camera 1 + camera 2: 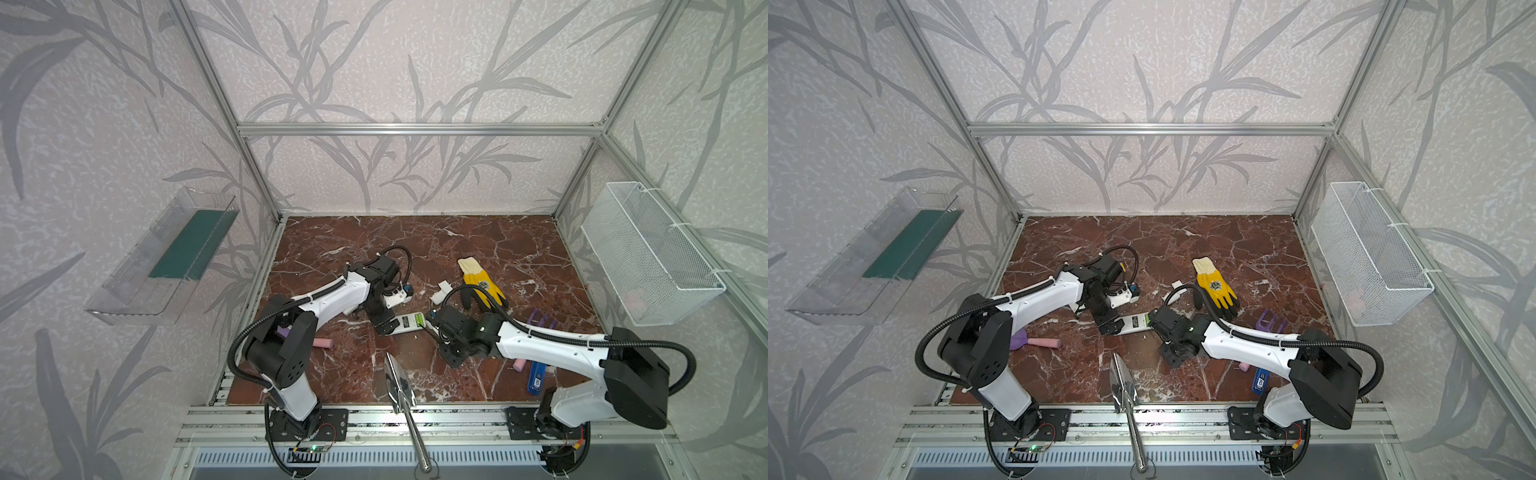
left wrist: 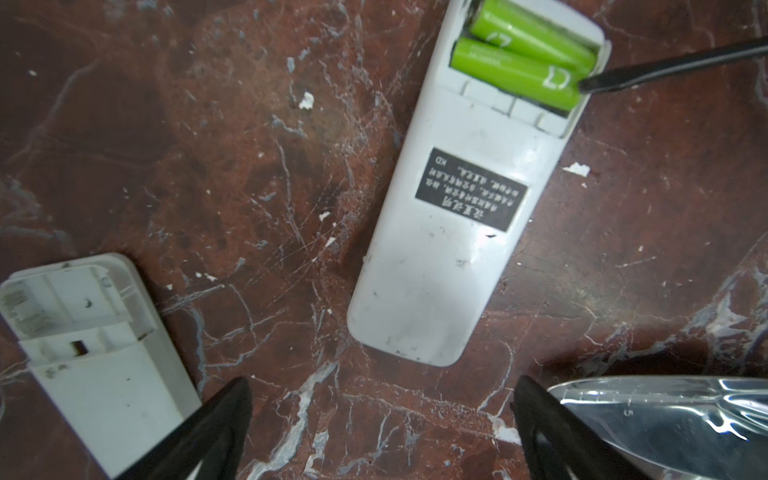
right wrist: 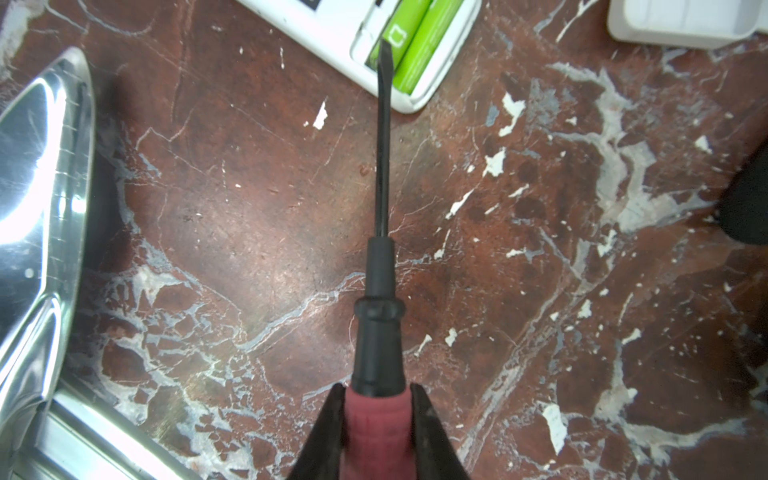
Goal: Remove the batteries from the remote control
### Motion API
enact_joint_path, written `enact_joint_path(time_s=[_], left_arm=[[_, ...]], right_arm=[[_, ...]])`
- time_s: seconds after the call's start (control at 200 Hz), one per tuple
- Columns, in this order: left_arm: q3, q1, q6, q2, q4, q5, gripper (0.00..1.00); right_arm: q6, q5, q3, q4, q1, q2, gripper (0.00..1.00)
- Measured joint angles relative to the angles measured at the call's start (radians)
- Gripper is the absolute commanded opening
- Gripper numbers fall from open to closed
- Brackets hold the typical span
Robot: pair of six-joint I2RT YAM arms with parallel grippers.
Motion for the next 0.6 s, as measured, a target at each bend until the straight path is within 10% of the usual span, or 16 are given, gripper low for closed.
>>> enact_joint_path(time_s=[0.6], left_arm=[[-0.034, -0.105, 0.011, 0.080, 0.107, -0.115, 0.81]], right_arm=[[0.010, -0.037, 0.000, 0.007, 0.000, 0.018, 0.00]])
